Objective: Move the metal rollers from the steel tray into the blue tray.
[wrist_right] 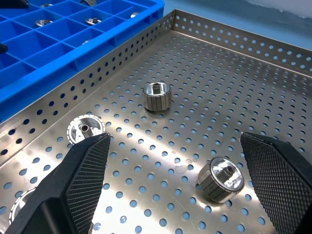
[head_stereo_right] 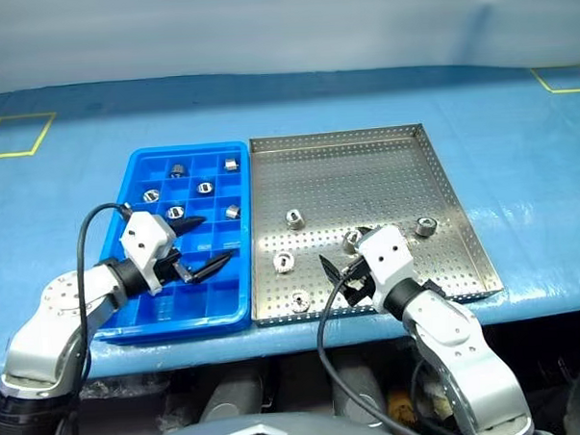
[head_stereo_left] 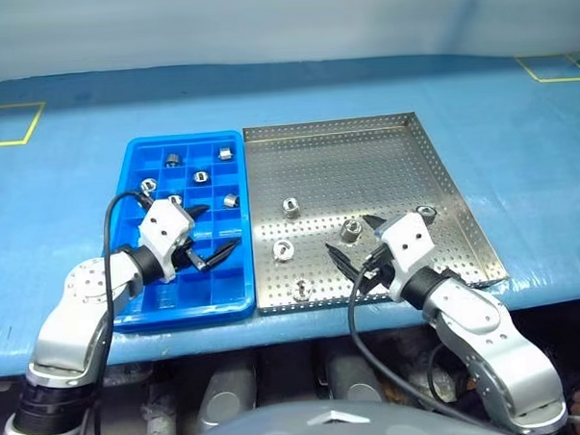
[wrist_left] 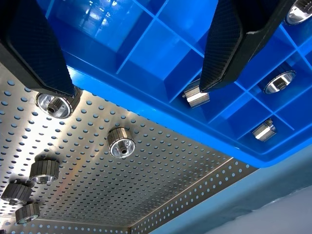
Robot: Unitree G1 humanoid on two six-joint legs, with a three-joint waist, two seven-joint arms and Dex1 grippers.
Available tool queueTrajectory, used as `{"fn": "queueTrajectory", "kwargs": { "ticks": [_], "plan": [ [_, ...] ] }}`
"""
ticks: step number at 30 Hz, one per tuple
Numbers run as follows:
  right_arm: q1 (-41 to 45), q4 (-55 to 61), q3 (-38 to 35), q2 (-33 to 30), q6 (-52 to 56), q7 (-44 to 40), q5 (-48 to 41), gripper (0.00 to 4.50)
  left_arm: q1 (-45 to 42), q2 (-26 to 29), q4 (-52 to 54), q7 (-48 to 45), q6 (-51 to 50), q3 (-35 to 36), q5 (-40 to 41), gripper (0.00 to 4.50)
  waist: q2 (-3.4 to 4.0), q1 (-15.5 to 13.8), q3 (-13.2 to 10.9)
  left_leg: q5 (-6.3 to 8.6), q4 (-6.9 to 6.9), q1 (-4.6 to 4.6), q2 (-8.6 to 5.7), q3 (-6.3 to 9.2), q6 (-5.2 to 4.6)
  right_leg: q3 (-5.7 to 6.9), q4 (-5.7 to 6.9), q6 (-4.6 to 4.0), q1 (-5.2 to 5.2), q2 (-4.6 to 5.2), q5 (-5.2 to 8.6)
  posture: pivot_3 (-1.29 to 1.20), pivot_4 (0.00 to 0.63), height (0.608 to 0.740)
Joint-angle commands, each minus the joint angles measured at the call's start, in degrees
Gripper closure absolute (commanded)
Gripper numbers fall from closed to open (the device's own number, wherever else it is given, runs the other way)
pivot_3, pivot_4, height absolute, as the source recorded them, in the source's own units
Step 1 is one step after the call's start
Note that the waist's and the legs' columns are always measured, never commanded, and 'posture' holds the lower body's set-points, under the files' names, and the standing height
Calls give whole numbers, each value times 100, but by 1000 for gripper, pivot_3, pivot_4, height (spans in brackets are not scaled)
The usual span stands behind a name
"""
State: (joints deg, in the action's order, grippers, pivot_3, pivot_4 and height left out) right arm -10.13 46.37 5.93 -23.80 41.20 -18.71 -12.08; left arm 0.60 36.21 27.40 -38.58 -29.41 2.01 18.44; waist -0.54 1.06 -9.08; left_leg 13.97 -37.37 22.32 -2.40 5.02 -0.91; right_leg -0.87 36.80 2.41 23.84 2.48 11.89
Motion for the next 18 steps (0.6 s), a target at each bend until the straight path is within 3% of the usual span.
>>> {"fn": "queueTrajectory", "kwargs": {
  "ticks": [1, 12, 18],
  "plan": [
    [116, -31, 17, -43, -199, -83, 9, 0, 115, 30, 344, 140, 27, 269, 24, 25, 0, -24, 0, 0, 0, 0, 0, 1, 0, 0, -1, 0, 0, 0, 0, 27, 150, 740],
    [213, -148, 31, -94, -103, -124, -14, 0, 102, 55, 373, 292, -21, 215, -38, 25, 0, -61, 0, 0, 0, 1, 0, 2, 0, 1, 0, -1, 0, 2, 1, 32, 150, 740],
    [314, 9, -119, 34, 466, 44, -199, 0, -1235, 326, -68, -251, -281, -443, -95, 25, -1, -117, 0, -1, -6, 3, -3, 6, 0, 8, 1, 0, -4, -11, 0, 26, 150, 740]
  ]
}}
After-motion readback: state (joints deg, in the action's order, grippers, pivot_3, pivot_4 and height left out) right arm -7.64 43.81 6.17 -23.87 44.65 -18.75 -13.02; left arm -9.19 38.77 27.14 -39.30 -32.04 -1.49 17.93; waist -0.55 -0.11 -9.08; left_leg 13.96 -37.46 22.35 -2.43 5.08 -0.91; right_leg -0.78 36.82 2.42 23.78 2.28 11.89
